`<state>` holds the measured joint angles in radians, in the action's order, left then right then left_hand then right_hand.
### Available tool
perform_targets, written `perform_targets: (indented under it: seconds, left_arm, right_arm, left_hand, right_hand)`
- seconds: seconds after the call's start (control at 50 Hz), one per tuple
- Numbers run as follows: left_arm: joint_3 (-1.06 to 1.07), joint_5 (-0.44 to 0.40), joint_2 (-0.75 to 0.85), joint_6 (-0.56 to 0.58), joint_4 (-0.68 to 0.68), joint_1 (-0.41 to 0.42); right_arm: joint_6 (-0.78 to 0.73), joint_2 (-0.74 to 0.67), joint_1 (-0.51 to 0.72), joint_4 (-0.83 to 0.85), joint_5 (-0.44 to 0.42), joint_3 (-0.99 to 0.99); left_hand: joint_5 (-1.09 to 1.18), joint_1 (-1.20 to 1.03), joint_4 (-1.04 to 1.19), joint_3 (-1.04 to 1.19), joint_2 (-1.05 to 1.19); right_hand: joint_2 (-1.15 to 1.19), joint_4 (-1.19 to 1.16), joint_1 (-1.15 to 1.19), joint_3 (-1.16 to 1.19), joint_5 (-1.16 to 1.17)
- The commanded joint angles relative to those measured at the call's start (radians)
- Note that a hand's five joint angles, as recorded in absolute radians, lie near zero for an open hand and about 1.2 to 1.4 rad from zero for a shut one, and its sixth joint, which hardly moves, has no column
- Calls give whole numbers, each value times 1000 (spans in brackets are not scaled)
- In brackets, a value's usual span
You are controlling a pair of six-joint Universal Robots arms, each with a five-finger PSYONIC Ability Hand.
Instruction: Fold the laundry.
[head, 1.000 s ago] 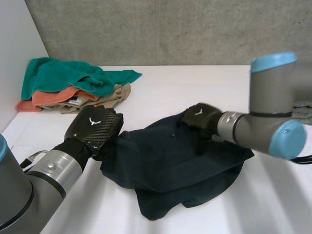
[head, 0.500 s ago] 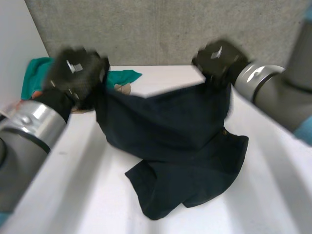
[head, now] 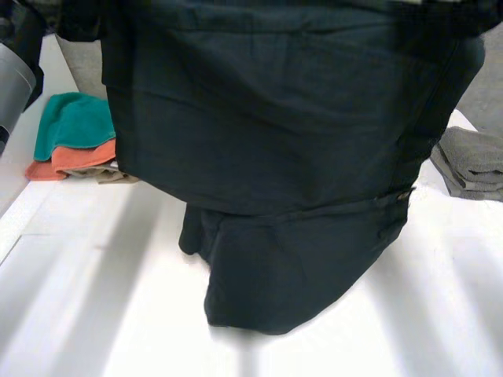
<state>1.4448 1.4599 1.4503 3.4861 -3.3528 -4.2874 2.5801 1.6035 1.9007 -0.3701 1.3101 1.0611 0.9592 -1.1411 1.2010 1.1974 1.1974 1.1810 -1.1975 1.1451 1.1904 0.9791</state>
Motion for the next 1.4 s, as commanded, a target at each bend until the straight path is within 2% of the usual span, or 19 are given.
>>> perform_targets:
  seconds: [0.02,0.1,0.26,0.36,0.48,0.5,0.52,0.54,0.56,0.58,0.6,0.64,0.74,0.8,0.98,1.08,1.24,1.36,1.4]
  left_arm:
    - [5,-7,16,-2,-13,29]
    - [-96,-7,149,-4,-16,31]
    - [-363,-55,520,1,-74,18]
    - [-588,-99,766,-1,-166,-12]
    - [-984,-93,1087,1,-181,-26]
    - [-1024,-92,1114,1,-181,-28]
    - [-1055,-87,1139,1,-181,-31]
    - [-1089,-66,1174,1,-181,-37]
    - [-1095,-52,1180,1,-181,-37]
    - [-1097,-35,1182,1,-181,-38]
    - [-1095,-23,1183,1,-181,-37]
    - [-1078,11,1179,1,-178,-31]
    - [-942,40,1115,4,-148,-14]
    - [-783,43,977,4,-126,-3]
    - [-250,108,596,-1,-44,37]
    - [18,145,425,-13,77,89]
    - [302,143,332,-168,158,115]
    - [388,126,351,-251,156,113]
    - [394,120,380,-262,147,113]
  right_arm:
    - [2,9,-8,19,-2,20]
    - [2,-28,-22,59,0,-27]
    - [5,-404,-19,184,34,-144]
    - [-14,-664,32,448,170,-294]
    - [-14,-879,41,727,190,-388]
    - [-14,-899,43,761,184,-388]
    - [-14,-934,44,814,185,-394]
    - [-14,-948,44,833,187,-400]
    - [-14,-959,44,841,189,-400]
    - [-14,-965,46,841,189,-397]
    - [-14,-967,46,837,189,-386]
    - [-14,-956,46,832,189,-371]
    - [-14,-800,43,780,181,-224]
    - [-14,-726,41,737,178,-152]
    - [-5,-488,-21,377,110,147]
    - [-15,-461,-81,271,49,309]
    - [-72,-389,-164,281,-138,554]
    - [-172,-390,-213,324,-235,661]
    - [-179,-392,-212,341,-238,672]
  left_hand:
    - [262,-255,195,199,199]
    - [262,-255,195,199,199]
    - [262,-255,195,199,199]
    - [262,-255,195,199,199]
    - [262,-255,195,199,199]
    - [94,-87,27,31,31]
    - [-262,269,-329,-326,-326]
    - [-959,967,-1026,-1023,-1023]
    - [-901,909,-968,-965,-965]
    - [-842,849,-909,-905,-905]
    - [-954,962,-1022,-1018,-1018]
    - [-959,967,-1026,-1023,-1023]
    - [-959,967,-1026,-1023,-1023]
    - [-959,967,-1026,-1023,-1023]
    - [-906,913,-973,-970,-970]
    - [-769,776,-836,-832,-832]
    - [-301,309,-368,-365,-365]
    - [-353,361,-421,-417,-417]
    - [-526,533,-593,-590,-590]
  right_hand:
    - [215,-199,251,206,243]
    - [215,-199,251,206,243]
    - [215,-199,251,206,243]
    - [215,-199,251,206,243]
    - [215,-199,251,206,243]
    - [215,-199,251,206,243]
    - [-214,230,-178,-223,-187]
    - [-724,740,-688,-733,-697]
    - [-1007,1023,-971,-1016,-979]
    - [-1007,1023,-971,-1016,-979]
    - [-1007,1023,-971,-1016,-979]
    - [-1007,1023,-971,-1016,-979]
    - [-1007,1023,-971,-1016,-979]
    - [-1007,1023,-971,-1016,-979]
    - [-1006,1023,-970,-1016,-979]
    - [-712,728,-676,-721,-684]
    - [-347,364,-311,-357,-320]
    - [-359,376,-323,-368,-332]
    - [-359,376,-323,-369,-332]
